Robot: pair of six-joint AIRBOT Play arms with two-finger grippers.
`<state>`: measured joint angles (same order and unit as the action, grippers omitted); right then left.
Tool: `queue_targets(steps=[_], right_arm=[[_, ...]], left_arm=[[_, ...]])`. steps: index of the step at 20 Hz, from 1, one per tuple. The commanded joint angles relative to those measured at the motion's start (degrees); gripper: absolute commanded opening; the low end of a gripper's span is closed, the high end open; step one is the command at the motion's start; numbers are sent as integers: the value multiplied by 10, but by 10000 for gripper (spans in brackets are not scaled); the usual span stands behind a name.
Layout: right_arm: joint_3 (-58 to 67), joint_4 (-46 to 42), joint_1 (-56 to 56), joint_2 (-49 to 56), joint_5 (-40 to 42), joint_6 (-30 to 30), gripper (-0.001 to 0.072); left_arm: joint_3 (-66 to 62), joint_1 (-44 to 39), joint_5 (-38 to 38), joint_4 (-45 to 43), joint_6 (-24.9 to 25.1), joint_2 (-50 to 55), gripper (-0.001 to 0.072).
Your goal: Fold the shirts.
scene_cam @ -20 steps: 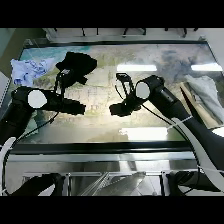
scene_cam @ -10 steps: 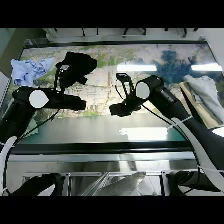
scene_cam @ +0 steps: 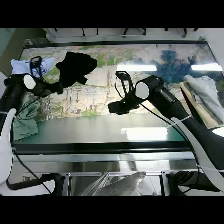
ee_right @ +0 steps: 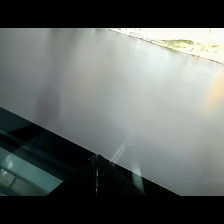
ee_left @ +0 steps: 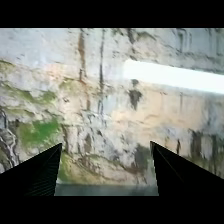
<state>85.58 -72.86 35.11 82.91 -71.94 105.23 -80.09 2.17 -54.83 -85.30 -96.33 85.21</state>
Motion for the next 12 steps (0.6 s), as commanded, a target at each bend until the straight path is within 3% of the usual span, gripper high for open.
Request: queue_targets(steps=[1, 3, 4, 9, 12], right_arm=[[0, 6, 2, 4, -4, 0, 21], [0, 11, 9, 9, -5, 0, 21], [0, 11, 12, 12, -4, 1, 21], [0, 11, 40, 28, -3, 14, 21], [0, 18, 48, 31, -3, 14, 21]], left_arm=[[-104, 112, 54, 166, 96, 151, 612], [-176, 142, 42, 270, 195, 236, 612], [-210, 147, 38, 294, 210, 273, 611], [-374, 110, 34, 299, 229, 402, 611], [-391, 72, 47, 299, 253, 431, 611]])
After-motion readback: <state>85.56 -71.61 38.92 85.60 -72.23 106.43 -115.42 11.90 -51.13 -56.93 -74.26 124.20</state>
